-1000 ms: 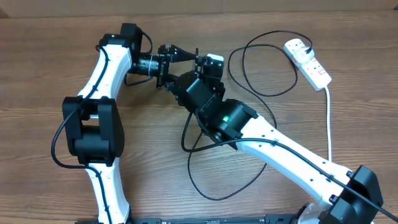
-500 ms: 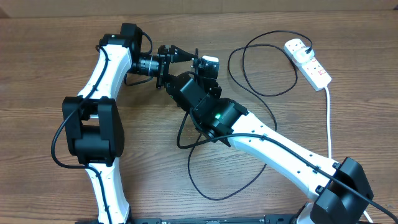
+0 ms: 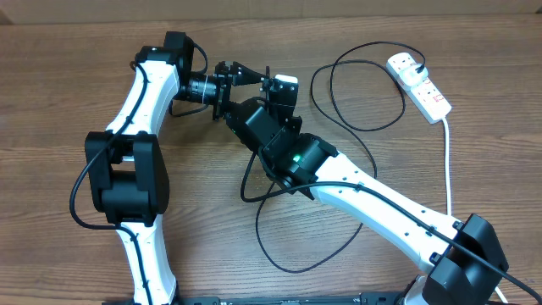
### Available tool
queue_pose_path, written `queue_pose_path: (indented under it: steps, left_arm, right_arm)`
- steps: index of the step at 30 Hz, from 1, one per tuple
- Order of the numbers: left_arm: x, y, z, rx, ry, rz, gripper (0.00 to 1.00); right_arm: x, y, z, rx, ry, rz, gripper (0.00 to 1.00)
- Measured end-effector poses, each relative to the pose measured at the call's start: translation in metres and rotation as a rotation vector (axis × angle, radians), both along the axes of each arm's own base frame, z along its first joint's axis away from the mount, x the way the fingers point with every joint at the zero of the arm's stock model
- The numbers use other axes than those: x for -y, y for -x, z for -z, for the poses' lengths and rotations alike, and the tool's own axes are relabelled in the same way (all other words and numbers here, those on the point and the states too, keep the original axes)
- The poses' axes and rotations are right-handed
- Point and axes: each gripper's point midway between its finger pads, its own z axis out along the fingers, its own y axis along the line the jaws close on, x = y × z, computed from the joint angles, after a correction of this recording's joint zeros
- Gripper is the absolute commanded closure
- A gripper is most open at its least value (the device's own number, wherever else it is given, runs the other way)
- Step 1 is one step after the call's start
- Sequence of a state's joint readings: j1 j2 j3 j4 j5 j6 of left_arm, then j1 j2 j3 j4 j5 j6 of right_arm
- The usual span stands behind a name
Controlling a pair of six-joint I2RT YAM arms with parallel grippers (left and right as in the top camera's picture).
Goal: Plug charger to phone and switch on socket
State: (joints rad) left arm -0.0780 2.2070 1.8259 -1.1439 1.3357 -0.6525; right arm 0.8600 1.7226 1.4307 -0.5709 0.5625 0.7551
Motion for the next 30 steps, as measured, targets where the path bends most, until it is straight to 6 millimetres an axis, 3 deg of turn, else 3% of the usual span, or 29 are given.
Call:
queue_pose_path:
  steps: [30]
  left_arm:
    - [-0.0015,-0.0025,0.0032,0.017,-0.019,-0.003,0.31]
  right_arm:
    - [0.0004,0.0024,0.0037,-0.021,0.001,-0.007,0.96]
